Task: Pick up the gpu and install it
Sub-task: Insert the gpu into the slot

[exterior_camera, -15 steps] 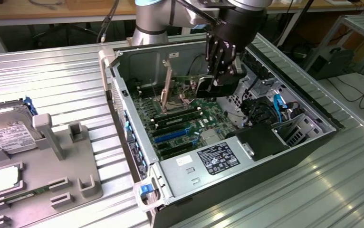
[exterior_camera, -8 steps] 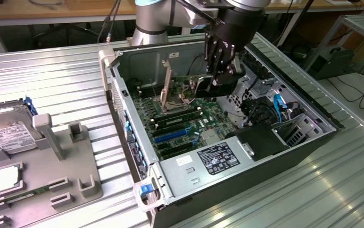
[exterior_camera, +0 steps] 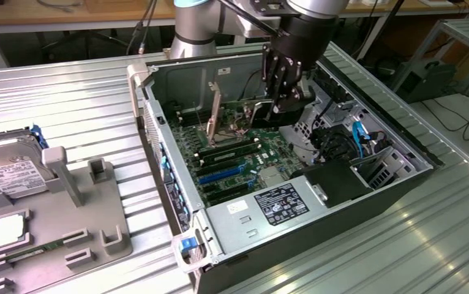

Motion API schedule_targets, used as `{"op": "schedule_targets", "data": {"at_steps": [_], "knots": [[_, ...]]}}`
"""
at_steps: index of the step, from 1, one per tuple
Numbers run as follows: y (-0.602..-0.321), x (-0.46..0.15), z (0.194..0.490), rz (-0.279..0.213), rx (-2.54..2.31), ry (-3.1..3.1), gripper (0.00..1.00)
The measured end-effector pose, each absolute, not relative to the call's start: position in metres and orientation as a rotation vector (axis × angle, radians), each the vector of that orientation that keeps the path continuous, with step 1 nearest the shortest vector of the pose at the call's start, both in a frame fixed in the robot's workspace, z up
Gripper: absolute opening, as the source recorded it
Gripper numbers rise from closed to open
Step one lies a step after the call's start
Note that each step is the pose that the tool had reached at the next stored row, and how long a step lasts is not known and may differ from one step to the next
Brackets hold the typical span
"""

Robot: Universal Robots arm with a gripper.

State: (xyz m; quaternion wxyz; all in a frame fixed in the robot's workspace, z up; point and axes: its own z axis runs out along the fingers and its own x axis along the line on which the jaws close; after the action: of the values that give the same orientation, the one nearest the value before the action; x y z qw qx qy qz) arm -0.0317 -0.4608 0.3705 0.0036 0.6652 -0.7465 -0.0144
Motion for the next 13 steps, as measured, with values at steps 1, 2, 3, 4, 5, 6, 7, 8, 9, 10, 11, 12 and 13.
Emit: {"op": "schedule_targets", "data": {"at_steps": [1,2,3,4,5,6,7,8,9,10,11,12,13], "knots": [[-0.4607,-0.0316,0.369,-0.045,2.123,-2.305,0.27],[-0.4606,-0.0316,0.368,-0.045,2.142,-2.287,0.27],[-0.4603,-0.0317,0.367,-0.045,2.156,-2.273,0.27],[-0.4601,-0.0316,0.3658,-0.045,2.17,-2.259,0.27],[-0.46,-0.0317,0.3648,-0.045,2.183,-2.247,0.27],[-0.4599,-0.0317,0.3639,-0.045,2.201,-2.229,0.27],[-0.4599,-0.0316,0.3632,-0.045,2.221,-2.208,0.27],[-0.4599,-0.0316,0.3629,-0.044,2.243,-2.186,0.27],[-0.4599,-0.0316,0.3626,-0.044,2.258,-2.17,0.27],[-0.4599,-0.0315,0.3622,-0.044,2.275,-2.152,0.27],[-0.4598,-0.0315,0.3617,-0.044,2.284,-2.142,0.27],[-0.4595,-0.0314,0.3608,-0.044,2.292,-2.134,0.27],[-0.4593,-0.0314,0.3596,-0.044,2.298,-2.127,0.27]]}}
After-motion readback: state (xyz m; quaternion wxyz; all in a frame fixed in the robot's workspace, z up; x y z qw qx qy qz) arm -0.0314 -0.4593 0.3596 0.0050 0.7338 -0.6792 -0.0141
